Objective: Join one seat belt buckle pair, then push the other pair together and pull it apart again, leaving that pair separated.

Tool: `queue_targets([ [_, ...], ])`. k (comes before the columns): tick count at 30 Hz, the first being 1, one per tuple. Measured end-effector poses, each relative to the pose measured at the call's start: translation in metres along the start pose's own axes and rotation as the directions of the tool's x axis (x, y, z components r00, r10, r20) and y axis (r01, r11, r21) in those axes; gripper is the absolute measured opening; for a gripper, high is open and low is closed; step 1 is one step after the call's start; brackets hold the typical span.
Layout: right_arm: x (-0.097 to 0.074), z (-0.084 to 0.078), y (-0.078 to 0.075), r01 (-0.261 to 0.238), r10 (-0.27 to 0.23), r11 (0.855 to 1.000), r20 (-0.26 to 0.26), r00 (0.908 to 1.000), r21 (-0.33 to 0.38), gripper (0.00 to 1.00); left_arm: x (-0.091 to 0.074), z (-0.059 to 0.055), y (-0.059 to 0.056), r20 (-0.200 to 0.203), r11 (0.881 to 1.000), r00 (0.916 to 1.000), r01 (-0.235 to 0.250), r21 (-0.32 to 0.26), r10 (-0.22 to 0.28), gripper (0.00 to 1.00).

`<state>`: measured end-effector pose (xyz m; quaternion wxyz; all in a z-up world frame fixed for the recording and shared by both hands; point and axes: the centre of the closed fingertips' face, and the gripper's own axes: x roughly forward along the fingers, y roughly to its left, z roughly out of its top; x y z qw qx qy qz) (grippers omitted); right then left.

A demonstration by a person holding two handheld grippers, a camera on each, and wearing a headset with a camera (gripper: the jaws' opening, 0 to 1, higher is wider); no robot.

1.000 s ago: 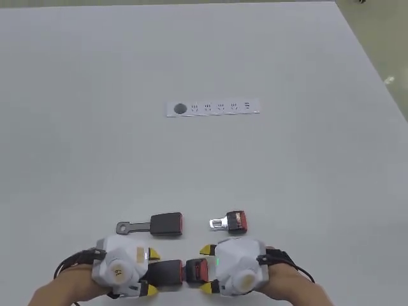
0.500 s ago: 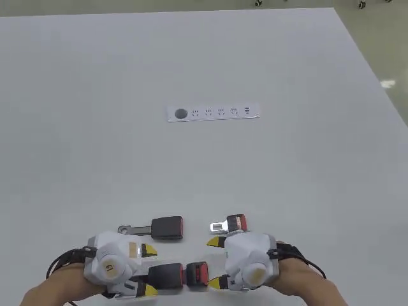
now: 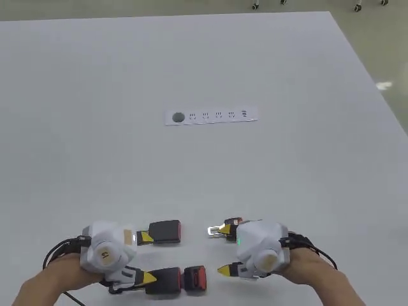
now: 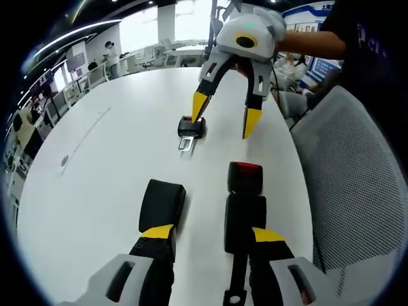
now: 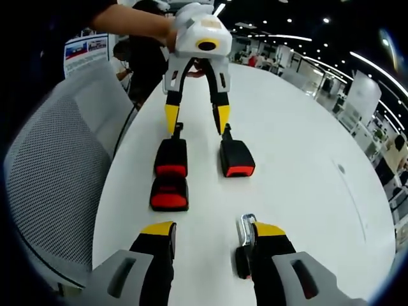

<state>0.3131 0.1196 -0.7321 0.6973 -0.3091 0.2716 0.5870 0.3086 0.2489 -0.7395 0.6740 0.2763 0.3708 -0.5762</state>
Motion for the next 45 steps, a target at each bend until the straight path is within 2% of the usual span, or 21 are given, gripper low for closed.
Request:
queue_targets([
  [4,-0.004,-0.004,-0.007,0.011,-0.011,1.000,-0.010,0.9999,0.009,0.45,0.001,0.005,0.006,0.000,1.000,1.0000,-0.007,0.005,0.007,0.47],
  [6,-0.007,-0.005,-0.011,0.016,-0.016,1.000,-0.012,0.9998,0.013,0.45,0.000,0.004,0.012,-0.001,1.000,0.9999,-0.011,0.006,0.011,0.47],
  [10,-0.012,-0.010,-0.019,0.028,-0.028,0.999,-0.020,0.9994,0.020,0.45,0.001,0.011,0.018,-0.001,1.000,0.9999,-0.017,0.005,0.017,0.47],
  [14,-0.014,-0.017,-0.026,0.032,-0.032,0.999,-0.033,0.9990,0.027,0.44,0.000,0.010,0.028,-0.003,1.000,0.9998,-0.022,0.005,0.022,0.47],
  [16,-0.016,-0.019,-0.028,0.031,-0.030,0.999,-0.039,0.9988,0.026,0.44,0.002,0.013,0.029,-0.007,1.000,0.9997,-0.022,0.006,0.022,0.47],
  [22,-0.017,-0.025,-0.035,0.023,-0.022,1.000,-0.053,0.9983,0.014,0.43,0.007,0.010,0.040,-0.026,1.000,0.9995,-0.018,0.010,0.018,0.46],
  [28,-0.014,-0.036,-0.042,0.009,-0.008,1.000,-0.069,0.9976,0.012,0.42,0.010,0.014,0.048,-0.035,1.000,0.9993,-0.011,0.012,0.011,0.46],
  [31,-0.008,-0.044,-0.046,-0.003,0.003,1.000,-0.077,0.9971,0.005,0.42,0.013,0.010,0.053,-0.053,1.000,0.9986,0.000,0.024,0.001,0.45],
  [34,-0.007,-0.047,-0.048,-0.015,0.015,1.000,-0.085,0.9963,0.003,0.40,0.017,0.008,0.054,-0.080,0.997,0.9967,0.023,0.072,-0.017,0.43],
  [36,-0.005,-0.051,-0.050,-0.027,0.027,1.000,-0.092,0.9954,-0.001,0.40,0.020,0.006,0.055,-0.096,0.996,0.9952,0.031,0.082,-0.023,0.41],
  [42,0.002,-0.057,-0.051,-0.057,0.055,0.998,-0.110,0.9924,-0.009,0.38,0.023,0.006,0.059,-0.111,0.995,0.9929,0.053,0.087,-0.043,0.40],
  [45,0.008,-0.062,-0.053,-0.067,0.065,0.998,-0.114,0.9913,-0.008,0.36,0.026,0.002,0.059,-0.124,0.994,0.9905,0.070,0.088,-0.059,0.39],
])
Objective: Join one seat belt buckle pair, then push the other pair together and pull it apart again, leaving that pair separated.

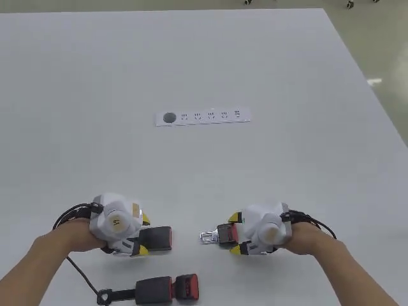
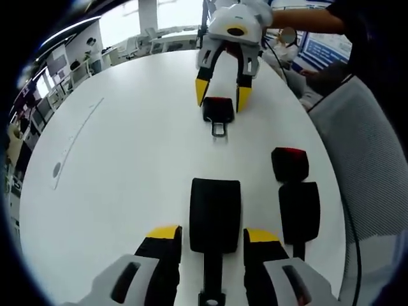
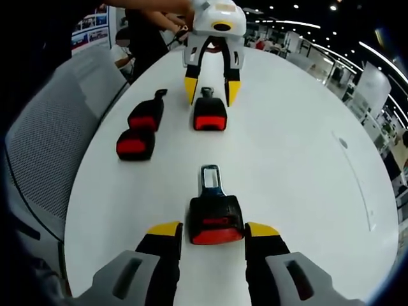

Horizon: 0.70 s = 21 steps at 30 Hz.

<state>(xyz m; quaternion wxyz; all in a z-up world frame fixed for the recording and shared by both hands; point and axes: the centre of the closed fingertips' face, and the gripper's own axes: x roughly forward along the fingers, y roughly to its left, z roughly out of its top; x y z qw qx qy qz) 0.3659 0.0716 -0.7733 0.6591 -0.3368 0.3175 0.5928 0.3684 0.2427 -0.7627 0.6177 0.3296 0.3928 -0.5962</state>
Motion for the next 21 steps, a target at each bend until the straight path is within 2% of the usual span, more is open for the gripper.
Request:
queue_targets([
  [9,0.0036,-0.0004,0.0011,-0.016,0.016,1.000,-0.007,0.9998,0.006,0.33,0.0092,-0.0072,0.0013,-0.028,1.000,0.9995,0.018,0.018,-0.017,0.36],
  [14,0.0061,-0.0028,0.0003,-0.018,0.018,1.000,-0.005,0.9998,0.009,0.33,0.0113,-0.0094,-0.0034,-0.055,0.999,0.9983,0.023,0.035,-0.021,0.34],
  [15,0.0057,-0.0024,0.0004,-0.019,0.019,1.000,-0.005,0.9998,0.008,0.33,0.0110,-0.0079,-0.0025,-0.045,0.998,0.9988,0.023,0.058,-0.020,0.34],
  [16,0.0057,-0.0024,0.0004,-0.020,0.020,1.000,-0.005,0.9998,0.007,0.33,0.0101,-0.0083,-0.0025,-0.048,0.999,0.9987,0.019,0.042,-0.017,0.34],
  [21,0.0043,-0.0011,0.0010,-0.021,0.021,1.000,-0.004,0.9998,0.000,0.32,0.0095,-0.0074,-0.0023,-0.046,0.999,0.9988,0.018,0.039,-0.016,0.33],
])
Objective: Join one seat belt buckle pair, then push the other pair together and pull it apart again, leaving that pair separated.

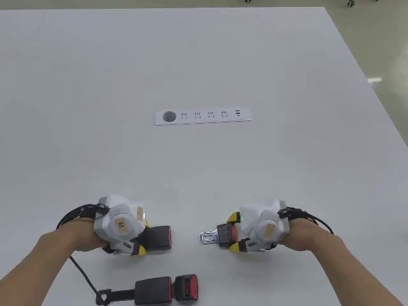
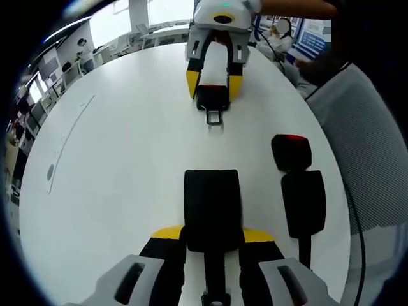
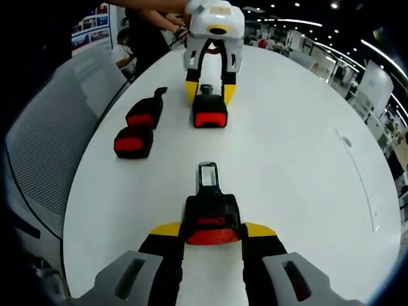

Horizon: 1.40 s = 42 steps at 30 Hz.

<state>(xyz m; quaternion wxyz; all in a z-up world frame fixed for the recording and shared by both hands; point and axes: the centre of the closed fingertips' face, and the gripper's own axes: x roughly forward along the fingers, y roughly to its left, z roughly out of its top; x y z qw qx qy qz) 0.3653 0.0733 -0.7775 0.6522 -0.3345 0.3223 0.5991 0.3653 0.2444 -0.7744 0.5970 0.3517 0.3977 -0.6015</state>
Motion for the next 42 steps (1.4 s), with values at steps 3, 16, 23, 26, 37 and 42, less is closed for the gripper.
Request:
queue_targets([
  [3,0.001,0.000,-0.001,0.000,0.000,1.000,0.001,1.0000,-0.005,0.32,0.000,0.000,0.000,-0.007,1.000,1.0000,0.001,0.007,-0.001,0.33],
  [16,0.003,-0.003,-0.001,0.001,-0.001,1.000,-0.002,1.0000,0.007,0.31,0.001,-0.005,0.004,-0.010,1.000,0.9999,0.005,0.007,-0.005,0.32],
  [23,0.002,-0.002,-0.001,0.004,-0.004,1.000,-0.007,1.0000,0.010,0.31,0.000,-0.002,0.002,-0.012,1.000,0.9999,-0.002,0.001,0.002,0.32],
  [26,0.002,-0.001,0.000,0.006,-0.006,1.000,-0.009,0.9999,0.012,0.31,-0.001,-0.001,0.001,-0.018,1.000,0.9998,-0.004,0.003,0.004,0.32],
  [37,0.000,0.006,0.001,0.006,-0.005,1.000,-0.011,0.9999,0.010,0.31,0.002,-0.004,0.002,-0.044,1.000,0.9990,-0.001,0.003,0.001,0.32],
  [42,0.001,0.009,0.000,0.004,-0.003,1.000,-0.010,0.9999,0.008,0.31,0.003,-0.005,0.003,-0.046,1.000,0.9989,-0.001,-0.007,0.001,0.32],
])
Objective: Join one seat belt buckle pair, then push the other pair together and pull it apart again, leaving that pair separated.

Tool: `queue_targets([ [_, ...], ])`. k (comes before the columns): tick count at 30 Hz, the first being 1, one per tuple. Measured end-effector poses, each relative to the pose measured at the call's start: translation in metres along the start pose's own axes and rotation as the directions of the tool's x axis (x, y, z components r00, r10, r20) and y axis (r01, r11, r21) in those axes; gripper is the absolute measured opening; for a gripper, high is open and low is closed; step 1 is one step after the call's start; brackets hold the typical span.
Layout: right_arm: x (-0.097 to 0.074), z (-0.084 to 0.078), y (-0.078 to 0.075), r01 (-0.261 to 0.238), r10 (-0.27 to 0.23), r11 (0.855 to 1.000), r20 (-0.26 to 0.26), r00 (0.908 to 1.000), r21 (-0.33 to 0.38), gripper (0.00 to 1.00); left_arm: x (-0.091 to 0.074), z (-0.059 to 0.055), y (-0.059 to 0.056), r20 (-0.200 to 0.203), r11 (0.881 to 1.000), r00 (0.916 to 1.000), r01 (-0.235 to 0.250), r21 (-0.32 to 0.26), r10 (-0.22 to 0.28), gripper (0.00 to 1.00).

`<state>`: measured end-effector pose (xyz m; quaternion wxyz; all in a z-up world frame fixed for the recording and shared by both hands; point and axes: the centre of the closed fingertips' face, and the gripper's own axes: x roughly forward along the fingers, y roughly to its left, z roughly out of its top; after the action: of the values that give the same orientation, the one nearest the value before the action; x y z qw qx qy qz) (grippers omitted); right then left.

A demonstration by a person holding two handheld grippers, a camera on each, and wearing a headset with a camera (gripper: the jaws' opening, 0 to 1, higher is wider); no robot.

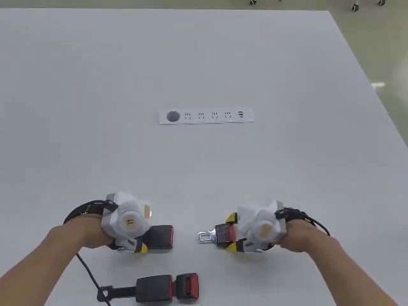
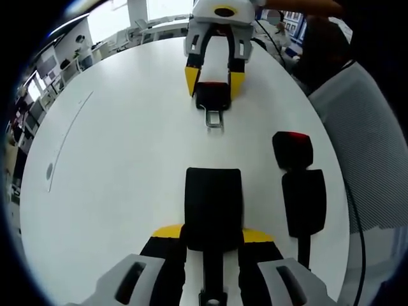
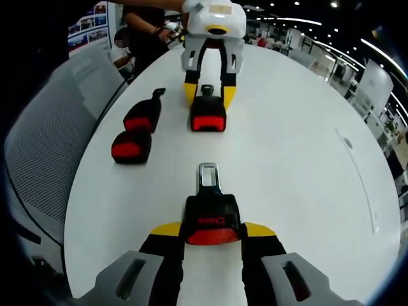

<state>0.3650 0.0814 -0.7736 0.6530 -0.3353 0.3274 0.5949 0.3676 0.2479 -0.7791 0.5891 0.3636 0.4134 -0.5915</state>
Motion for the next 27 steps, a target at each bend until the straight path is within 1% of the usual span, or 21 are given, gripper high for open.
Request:
queue_targets([
  [6,0.005,0.004,0.000,-0.001,0.001,1.000,0.004,1.0000,0.001,0.31,0.001,-0.002,0.000,-0.005,1.000,1.0000,0.002,-0.004,-0.002,0.32],
  [10,0.007,0.008,0.001,-0.001,0.001,1.000,0.005,1.0000,-0.001,0.31,-0.003,0.003,-0.003,-0.004,1.000,1.0000,0.000,-0.008,0.000,0.32],
  [17,0.012,0.017,0.001,0.001,-0.001,1.000,0.012,0.9999,0.005,0.31,-0.005,0.004,-0.003,-0.004,1.000,1.0000,0.002,-0.014,-0.002,0.32],
  [22,0.017,0.021,-0.002,0.000,0.000,1.000,0.015,0.9999,0.006,0.31,-0.006,0.006,-0.003,-0.007,1.000,1.0000,0.003,-0.013,-0.003,0.32],
  [27,0.022,0.026,-0.001,0.001,-0.001,1.000,0.020,0.9998,0.009,0.31,-0.005,0.005,-0.003,-0.008,1.000,1.0000,0.003,-0.014,-0.003,0.32],
])
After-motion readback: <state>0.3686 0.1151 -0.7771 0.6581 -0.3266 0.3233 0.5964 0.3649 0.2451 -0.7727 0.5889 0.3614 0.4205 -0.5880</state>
